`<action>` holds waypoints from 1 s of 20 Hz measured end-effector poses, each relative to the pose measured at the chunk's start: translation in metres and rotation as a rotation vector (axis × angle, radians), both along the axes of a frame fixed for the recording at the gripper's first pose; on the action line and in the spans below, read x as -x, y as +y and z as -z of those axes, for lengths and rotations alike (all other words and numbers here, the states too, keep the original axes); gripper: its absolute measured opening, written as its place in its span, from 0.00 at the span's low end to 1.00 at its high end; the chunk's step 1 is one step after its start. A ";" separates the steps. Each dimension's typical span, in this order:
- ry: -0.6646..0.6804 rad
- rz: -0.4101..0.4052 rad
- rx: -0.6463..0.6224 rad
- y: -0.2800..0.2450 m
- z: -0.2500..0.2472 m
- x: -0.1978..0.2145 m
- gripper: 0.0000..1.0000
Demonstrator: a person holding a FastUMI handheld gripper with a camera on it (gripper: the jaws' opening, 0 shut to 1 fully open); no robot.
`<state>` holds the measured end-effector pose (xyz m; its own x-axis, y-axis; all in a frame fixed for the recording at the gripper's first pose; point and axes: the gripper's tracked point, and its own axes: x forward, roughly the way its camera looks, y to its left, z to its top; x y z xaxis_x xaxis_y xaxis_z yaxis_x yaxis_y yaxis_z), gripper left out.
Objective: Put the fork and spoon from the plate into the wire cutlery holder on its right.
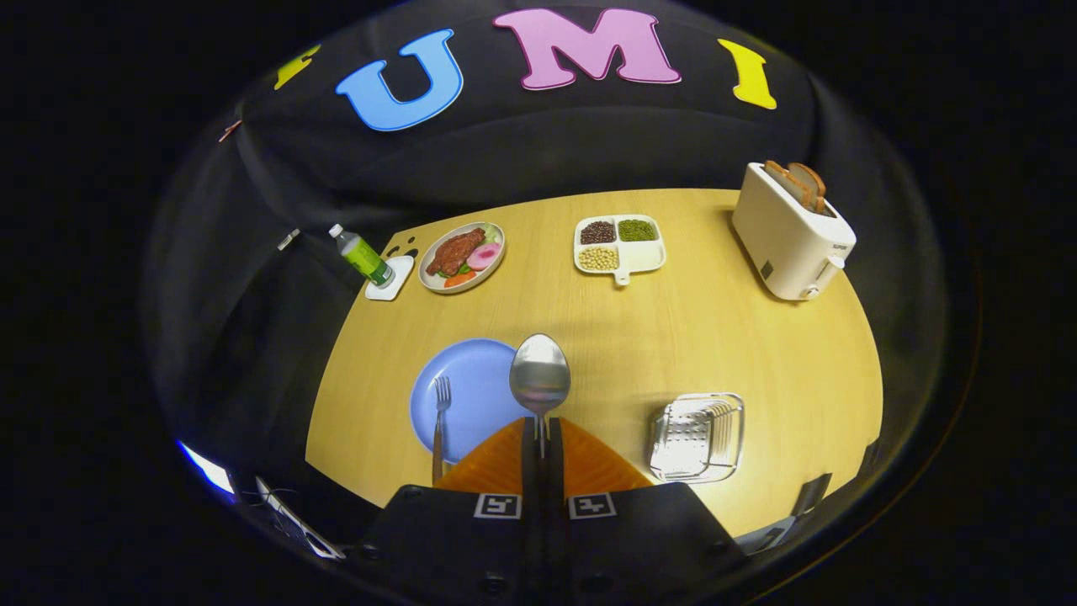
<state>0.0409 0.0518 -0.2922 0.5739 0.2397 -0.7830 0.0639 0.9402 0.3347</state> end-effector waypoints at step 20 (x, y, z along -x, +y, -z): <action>0.550 -0.186 0.143 -0.093 0.092 0.063 0.06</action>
<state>-0.0224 -0.0411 -0.3846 0.0333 0.1678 -0.9853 0.0225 0.9854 0.1686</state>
